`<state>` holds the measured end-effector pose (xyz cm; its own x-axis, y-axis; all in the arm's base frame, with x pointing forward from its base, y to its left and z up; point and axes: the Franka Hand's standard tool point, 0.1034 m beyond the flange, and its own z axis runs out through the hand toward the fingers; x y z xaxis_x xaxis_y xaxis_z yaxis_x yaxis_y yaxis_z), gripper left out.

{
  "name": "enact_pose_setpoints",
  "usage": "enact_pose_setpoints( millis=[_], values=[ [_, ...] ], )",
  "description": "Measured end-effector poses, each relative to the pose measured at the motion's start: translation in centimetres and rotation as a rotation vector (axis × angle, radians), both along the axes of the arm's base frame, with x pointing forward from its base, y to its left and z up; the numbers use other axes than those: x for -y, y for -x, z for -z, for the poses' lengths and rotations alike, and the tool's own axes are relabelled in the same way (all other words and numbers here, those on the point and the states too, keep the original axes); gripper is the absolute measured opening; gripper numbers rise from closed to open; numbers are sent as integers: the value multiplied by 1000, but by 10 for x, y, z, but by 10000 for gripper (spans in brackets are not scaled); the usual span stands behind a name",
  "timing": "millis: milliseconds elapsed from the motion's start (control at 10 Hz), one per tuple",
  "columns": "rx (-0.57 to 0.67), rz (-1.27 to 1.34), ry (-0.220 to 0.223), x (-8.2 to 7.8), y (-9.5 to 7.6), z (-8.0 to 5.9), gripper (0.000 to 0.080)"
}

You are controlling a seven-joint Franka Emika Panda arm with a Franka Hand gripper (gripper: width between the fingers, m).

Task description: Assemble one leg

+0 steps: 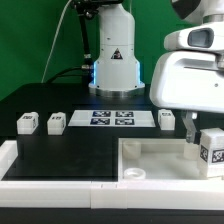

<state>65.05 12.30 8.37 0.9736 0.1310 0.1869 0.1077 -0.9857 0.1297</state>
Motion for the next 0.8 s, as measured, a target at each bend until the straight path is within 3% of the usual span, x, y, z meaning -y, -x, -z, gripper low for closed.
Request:
enact_pose_setpoints(
  millis=[100, 200, 600, 800],
  values=[
    [0, 0, 0, 0, 0, 0, 383],
    [3, -1, -1, -1, -1, -1, 300],
    [13, 79, -17, 0, -1, -1, 300],
    [37, 392, -81, 5, -1, -1, 299]
  ],
)
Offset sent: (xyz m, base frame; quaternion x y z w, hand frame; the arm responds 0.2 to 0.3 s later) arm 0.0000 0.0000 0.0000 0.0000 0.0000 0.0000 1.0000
